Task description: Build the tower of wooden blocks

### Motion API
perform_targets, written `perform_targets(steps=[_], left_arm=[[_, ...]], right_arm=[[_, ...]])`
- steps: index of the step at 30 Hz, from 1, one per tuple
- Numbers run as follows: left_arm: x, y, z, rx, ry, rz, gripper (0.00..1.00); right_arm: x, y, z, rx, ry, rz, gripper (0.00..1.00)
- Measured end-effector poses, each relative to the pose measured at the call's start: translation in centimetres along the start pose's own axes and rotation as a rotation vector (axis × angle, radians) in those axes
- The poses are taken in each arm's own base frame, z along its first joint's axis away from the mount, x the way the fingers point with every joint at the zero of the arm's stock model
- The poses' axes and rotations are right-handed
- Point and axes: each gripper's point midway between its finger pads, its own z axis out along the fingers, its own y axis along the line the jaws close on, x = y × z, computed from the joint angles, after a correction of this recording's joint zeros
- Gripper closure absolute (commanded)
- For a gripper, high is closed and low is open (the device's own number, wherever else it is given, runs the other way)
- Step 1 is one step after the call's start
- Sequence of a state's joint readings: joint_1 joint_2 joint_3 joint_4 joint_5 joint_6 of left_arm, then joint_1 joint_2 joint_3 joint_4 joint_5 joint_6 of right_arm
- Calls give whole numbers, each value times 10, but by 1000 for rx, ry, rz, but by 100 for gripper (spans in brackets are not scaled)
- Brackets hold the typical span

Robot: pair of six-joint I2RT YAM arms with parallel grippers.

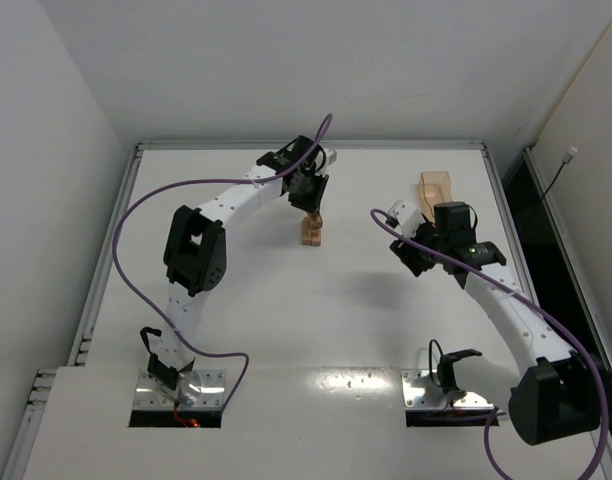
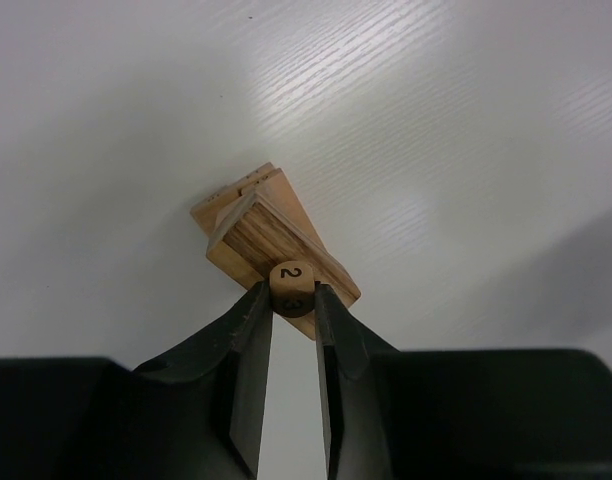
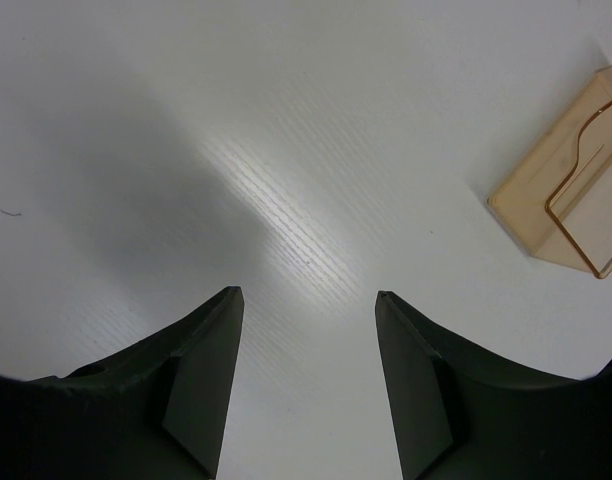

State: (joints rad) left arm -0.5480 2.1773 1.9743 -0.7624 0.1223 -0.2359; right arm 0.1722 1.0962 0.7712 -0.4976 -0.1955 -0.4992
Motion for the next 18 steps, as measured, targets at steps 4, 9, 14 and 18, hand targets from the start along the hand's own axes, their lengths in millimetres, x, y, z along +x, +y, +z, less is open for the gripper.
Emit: perform_targets(steps=[4, 9, 14, 18], left_arm=[[0, 2, 0, -14, -2, -1, 79], [0, 4, 0, -22, -3, -3, 77], [0, 4, 0, -26, -3, -5, 76], [0, 4, 0, -26, -3, -5, 75]], right_arm=[[0, 0, 0, 0, 0, 0, 47], [-1, 0, 1, -4, 1, 1, 47], [-2, 2, 2, -14, -5, 1, 47], [-2, 2, 2, -16, -5, 2, 46]])
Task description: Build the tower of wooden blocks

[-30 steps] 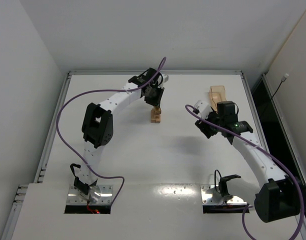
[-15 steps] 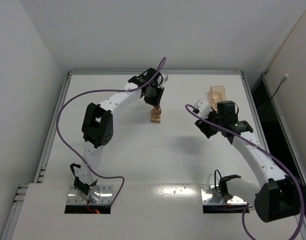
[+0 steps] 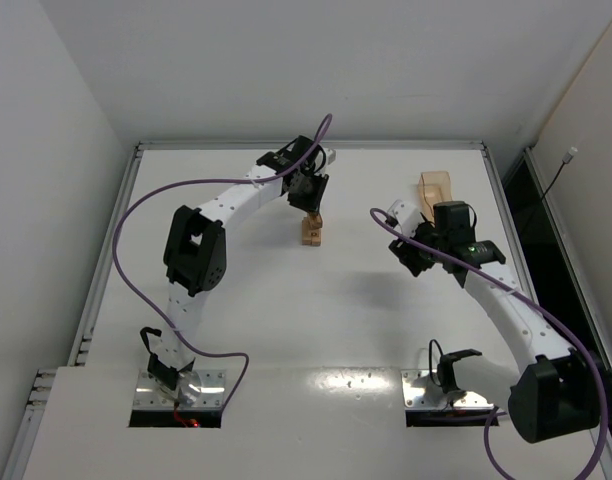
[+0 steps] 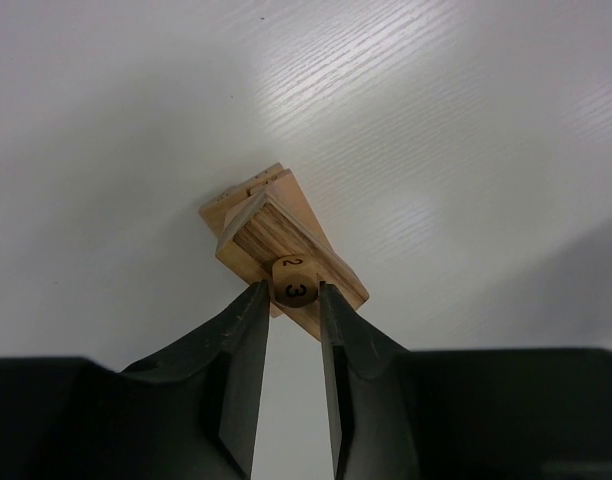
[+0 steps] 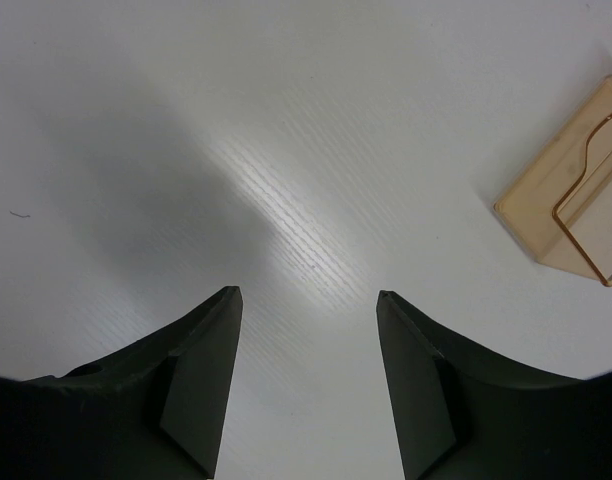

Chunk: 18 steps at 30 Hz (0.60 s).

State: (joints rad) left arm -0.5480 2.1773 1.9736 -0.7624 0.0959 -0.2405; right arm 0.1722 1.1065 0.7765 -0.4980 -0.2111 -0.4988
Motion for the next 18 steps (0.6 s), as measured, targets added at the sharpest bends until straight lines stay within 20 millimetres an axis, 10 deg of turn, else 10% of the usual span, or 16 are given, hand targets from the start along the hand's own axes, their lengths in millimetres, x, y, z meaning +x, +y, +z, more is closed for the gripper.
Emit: perform_targets(steps=[14, 18], left_arm=[[-1, -10, -15, 37, -16, 28, 70], [-3, -13, -52, 19, -77, 49, 38]], right_arm=[[0, 0, 0, -1, 0, 2, 40], [0, 0, 0, 4, -2, 10, 32]])
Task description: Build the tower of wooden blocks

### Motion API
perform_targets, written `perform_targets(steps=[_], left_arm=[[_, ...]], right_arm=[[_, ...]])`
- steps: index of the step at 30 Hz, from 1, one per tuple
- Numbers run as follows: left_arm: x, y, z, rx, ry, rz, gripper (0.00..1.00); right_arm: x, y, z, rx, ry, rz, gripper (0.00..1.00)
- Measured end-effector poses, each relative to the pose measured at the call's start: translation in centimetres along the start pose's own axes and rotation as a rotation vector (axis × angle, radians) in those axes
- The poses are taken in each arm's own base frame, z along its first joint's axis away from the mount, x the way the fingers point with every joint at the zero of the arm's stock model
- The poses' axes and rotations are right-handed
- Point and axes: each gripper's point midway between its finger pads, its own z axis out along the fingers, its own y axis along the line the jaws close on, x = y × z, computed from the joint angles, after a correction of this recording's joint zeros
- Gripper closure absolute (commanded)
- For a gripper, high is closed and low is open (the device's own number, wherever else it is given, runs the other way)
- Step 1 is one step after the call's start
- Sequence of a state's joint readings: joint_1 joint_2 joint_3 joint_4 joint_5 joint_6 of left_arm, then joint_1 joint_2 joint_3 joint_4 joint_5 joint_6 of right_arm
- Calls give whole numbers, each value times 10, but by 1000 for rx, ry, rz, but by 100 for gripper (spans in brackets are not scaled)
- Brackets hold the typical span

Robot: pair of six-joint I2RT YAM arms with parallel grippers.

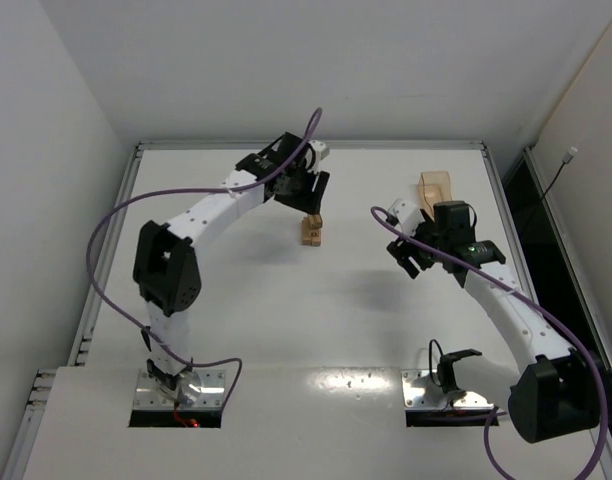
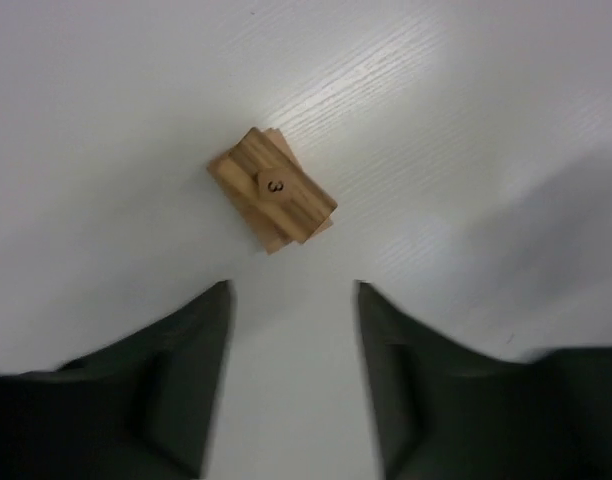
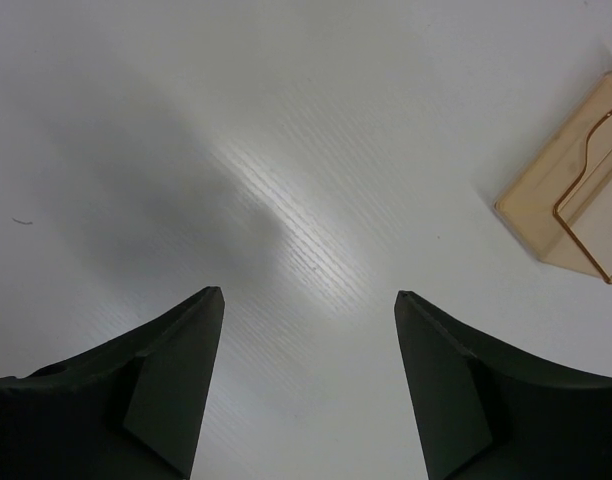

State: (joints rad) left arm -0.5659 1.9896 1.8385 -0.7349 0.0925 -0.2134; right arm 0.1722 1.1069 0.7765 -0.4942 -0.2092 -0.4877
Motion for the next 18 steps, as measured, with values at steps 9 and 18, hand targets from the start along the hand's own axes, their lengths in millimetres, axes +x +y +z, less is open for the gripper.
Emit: perform_targets(steps=[9, 18], left_arm=[[27, 53, -102, -148, -166, -74, 0], [154, 174, -83, -419, 54, -328, 0]], right_arm=[[-9, -4, 8, 16, -23, 135, 29], [-11, -49, 48, 83, 34, 503, 29]])
